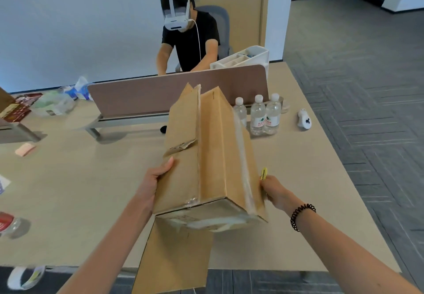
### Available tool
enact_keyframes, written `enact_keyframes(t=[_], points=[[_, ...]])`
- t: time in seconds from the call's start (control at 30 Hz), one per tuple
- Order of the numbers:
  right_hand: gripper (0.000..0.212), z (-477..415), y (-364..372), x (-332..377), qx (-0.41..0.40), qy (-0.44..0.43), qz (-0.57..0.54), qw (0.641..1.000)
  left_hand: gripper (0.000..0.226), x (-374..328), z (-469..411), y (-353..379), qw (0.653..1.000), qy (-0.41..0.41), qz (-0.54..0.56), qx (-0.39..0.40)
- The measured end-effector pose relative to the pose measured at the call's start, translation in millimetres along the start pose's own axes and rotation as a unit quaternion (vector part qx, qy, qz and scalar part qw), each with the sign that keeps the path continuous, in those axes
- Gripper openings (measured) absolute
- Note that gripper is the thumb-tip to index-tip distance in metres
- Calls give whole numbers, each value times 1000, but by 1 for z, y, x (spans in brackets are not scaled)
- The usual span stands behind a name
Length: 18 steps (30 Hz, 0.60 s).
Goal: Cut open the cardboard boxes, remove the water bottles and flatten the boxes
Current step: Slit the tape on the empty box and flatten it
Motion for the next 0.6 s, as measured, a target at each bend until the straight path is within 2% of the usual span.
enact_keyframes(t=[0.13, 0.2, 0.3, 0.47, 0.6], points=[[25, 16, 4, 11, -35, -18, -86, 996, 33, 4, -4, -23, 1000, 1, 18, 22], [25, 25, 3, 20, -57, -33, -95, 993, 39, 9, -8, -32, 999, -12, 28, 29], [25, 38, -1, 31, -102, -62, -94, 988, 37, 14, -13, -42, 998, -11, 37, 48], [23, 42, -10, 41, -155, -125, -50, 979, 35, 24, -17, -44, 996, -34, 34, 76], [19, 50, -13, 47, -219, -171, 46, 959, 34, 34, -27, -70, 995, -62, 0, 81]])
Point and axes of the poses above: each hand's wrist, its own z-axis away from the middle knuckle, its own y-axis out of the palm, x = y × z, the point moved 2 cm from there along -z, towards the middle knuckle, and after that the axes turned 9 degrees about -x, right-handed, at the moved point
